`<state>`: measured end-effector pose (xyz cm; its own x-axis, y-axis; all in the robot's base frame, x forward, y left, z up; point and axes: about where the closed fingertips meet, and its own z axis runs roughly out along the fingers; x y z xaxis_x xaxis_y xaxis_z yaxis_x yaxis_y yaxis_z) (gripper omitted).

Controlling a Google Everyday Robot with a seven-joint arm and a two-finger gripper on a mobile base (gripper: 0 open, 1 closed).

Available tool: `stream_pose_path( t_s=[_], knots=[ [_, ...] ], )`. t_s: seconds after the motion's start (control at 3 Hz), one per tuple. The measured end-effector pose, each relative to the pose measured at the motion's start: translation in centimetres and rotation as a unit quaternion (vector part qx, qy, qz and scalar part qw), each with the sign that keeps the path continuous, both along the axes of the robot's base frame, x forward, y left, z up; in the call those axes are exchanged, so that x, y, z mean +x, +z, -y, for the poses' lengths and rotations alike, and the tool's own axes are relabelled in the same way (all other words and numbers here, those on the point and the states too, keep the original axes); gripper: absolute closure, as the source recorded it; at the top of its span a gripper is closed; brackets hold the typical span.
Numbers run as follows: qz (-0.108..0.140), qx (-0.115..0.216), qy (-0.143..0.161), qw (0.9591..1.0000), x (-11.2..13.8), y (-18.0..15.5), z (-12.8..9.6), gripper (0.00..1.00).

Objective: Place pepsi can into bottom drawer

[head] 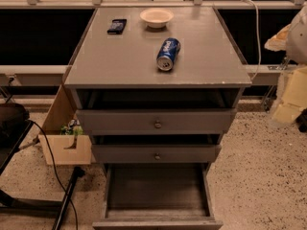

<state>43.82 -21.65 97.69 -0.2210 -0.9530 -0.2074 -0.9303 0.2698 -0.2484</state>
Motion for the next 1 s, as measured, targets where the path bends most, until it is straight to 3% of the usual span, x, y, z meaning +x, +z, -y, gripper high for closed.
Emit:
stream_pose_path(
  t_s=[0.33, 1.0],
  knots=[
    [0.0, 0.0, 0.0, 1.0, 0.0, 0.0, 0.0, 0.0],
    [0.021, 0.019, 0.045, 0.9986, 4.5, 1.2, -5.3, 0.0]
  ],
)
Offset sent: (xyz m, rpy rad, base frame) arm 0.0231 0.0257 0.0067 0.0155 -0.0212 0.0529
